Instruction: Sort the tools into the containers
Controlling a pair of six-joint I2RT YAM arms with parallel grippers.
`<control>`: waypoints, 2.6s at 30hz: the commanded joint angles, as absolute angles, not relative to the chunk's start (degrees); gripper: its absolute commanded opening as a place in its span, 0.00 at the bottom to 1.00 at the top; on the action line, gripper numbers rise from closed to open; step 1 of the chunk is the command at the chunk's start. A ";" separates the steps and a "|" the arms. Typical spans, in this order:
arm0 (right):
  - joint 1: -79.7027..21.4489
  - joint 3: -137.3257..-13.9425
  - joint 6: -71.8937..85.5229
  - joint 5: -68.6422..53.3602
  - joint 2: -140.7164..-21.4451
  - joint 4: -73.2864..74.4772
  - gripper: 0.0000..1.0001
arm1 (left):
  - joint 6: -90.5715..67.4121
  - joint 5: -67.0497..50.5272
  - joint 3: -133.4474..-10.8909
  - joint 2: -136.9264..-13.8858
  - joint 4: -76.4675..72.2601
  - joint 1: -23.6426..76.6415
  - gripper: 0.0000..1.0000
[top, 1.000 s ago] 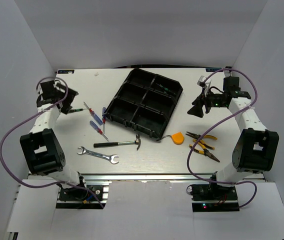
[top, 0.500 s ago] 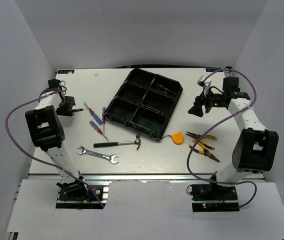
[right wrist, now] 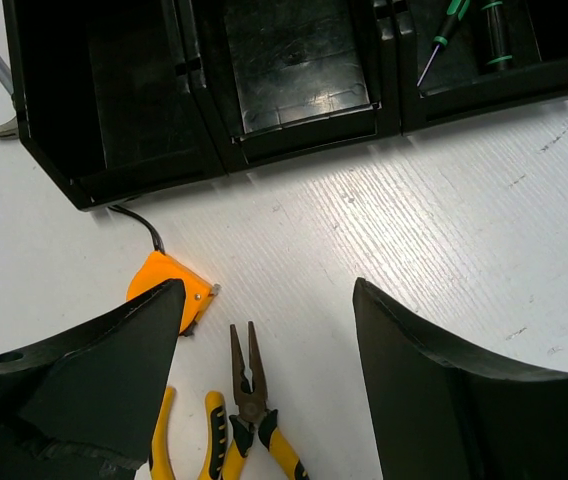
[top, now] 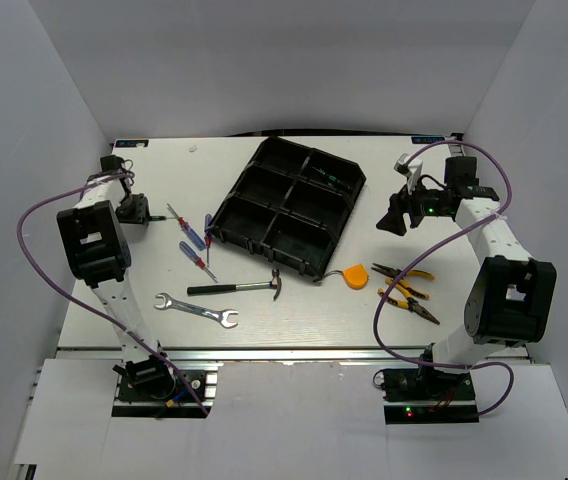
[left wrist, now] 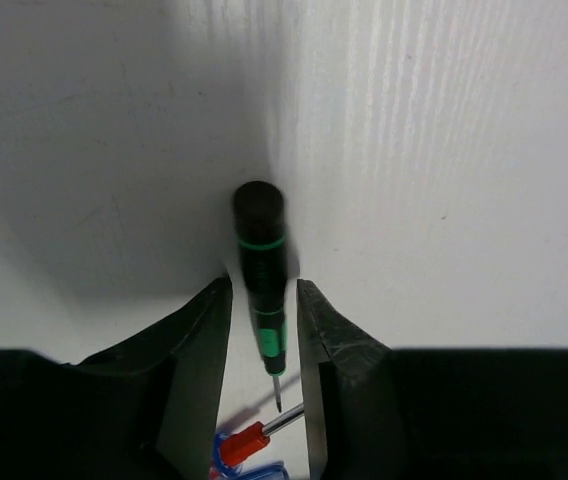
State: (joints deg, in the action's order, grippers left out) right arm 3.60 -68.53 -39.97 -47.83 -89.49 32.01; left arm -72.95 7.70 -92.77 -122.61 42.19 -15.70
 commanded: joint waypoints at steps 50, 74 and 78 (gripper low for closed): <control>-21.44 -88.15 7.99 -48.51 -96.77 19.61 0.83 | -53.26 -34.81 -64.51 -90.96 -20.56 17.22 0.00; -25.49 -89.47 7.83 -39.81 -100.98 13.71 0.58 | -55.99 -34.80 -67.85 -95.36 -23.47 24.52 0.00; -25.49 -89.65 6.24 -41.13 -100.99 14.06 0.12 | -56.42 -34.81 -67.94 -96.06 -23.64 24.79 0.00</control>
State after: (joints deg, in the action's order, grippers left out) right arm -25.52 -87.02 7.94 -40.88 -100.88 16.19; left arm -55.68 -33.76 -65.67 -96.09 -22.33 24.18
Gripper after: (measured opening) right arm 0.197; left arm 0.257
